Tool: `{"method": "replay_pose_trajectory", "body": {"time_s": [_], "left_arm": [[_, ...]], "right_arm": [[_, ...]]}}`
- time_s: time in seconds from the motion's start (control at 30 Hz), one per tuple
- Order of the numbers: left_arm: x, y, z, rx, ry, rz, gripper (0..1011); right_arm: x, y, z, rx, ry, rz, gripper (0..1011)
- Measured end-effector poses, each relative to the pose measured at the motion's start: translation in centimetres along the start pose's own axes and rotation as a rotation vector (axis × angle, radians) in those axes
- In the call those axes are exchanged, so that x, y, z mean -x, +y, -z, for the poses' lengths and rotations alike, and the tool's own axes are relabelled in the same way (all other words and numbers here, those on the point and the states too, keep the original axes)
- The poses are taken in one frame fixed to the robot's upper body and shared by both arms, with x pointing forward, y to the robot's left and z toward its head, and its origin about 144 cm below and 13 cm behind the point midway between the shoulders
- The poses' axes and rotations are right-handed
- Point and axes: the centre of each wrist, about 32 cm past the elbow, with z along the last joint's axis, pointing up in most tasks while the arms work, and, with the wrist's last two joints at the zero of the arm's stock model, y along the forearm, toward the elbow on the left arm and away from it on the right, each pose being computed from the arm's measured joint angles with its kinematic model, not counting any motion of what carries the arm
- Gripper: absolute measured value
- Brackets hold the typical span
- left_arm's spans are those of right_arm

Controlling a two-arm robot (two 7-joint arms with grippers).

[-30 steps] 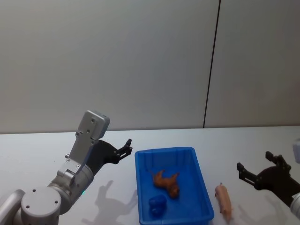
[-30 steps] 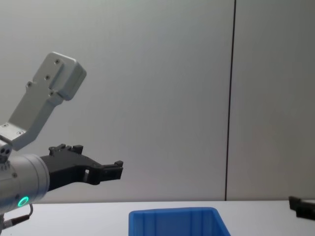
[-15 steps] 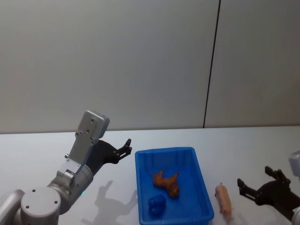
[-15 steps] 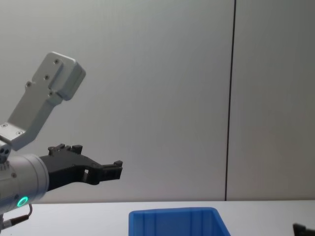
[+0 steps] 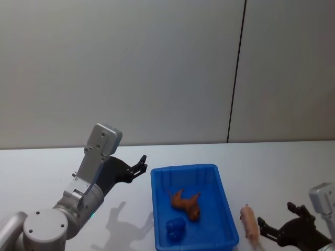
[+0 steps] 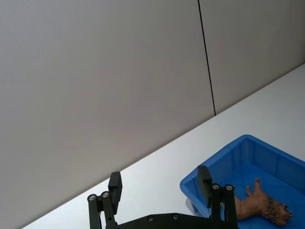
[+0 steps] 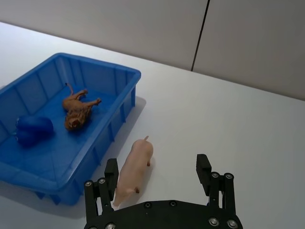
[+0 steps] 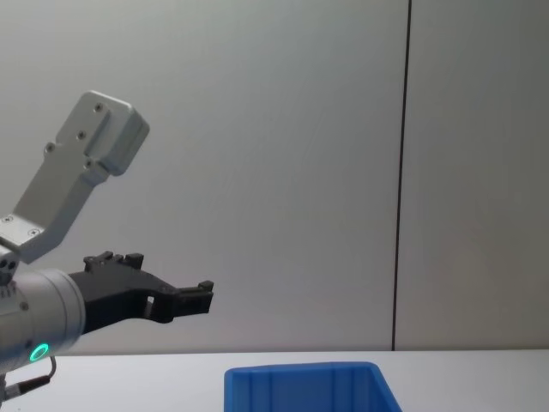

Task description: Pick up the two dolls from the table and place them into the box.

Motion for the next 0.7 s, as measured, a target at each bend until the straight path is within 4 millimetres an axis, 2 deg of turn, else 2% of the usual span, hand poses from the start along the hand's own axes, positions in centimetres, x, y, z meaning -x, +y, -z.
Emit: {"method": "replay_pose_trajectory", "body": {"time_s": [0.7], "left_arm": [[0.0,0.0,0.0,0.0,0.0,0.0,1001]], "right_arm": [[1.7,1.7,2.0,0.034,-0.022,-0.007,1003]]}}
